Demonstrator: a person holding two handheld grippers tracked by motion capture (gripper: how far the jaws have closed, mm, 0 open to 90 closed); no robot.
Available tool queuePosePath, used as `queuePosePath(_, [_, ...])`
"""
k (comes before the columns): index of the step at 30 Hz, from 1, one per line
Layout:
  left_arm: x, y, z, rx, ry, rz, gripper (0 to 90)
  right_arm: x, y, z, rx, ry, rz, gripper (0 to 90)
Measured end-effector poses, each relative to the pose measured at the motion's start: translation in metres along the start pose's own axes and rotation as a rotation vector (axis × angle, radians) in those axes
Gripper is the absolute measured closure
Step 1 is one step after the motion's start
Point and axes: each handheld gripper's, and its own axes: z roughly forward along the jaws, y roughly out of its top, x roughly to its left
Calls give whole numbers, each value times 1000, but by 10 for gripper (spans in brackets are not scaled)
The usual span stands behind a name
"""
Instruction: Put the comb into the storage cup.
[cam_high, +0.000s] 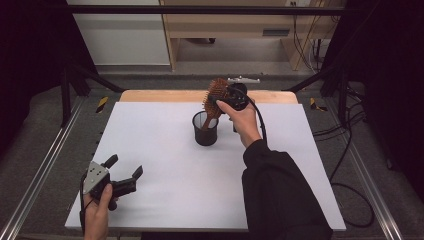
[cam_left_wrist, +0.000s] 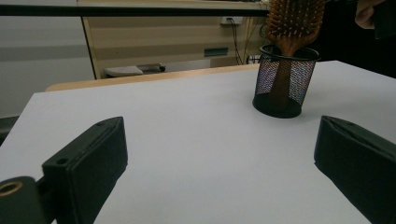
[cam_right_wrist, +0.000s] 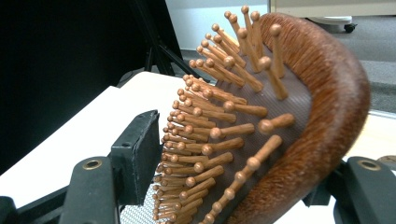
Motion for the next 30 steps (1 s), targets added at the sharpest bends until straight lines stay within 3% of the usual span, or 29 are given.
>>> queuePosePath(30, [0, 0, -1, 2, -3, -1, 29, -2, -4, -1, 28, 0, 0, 213])
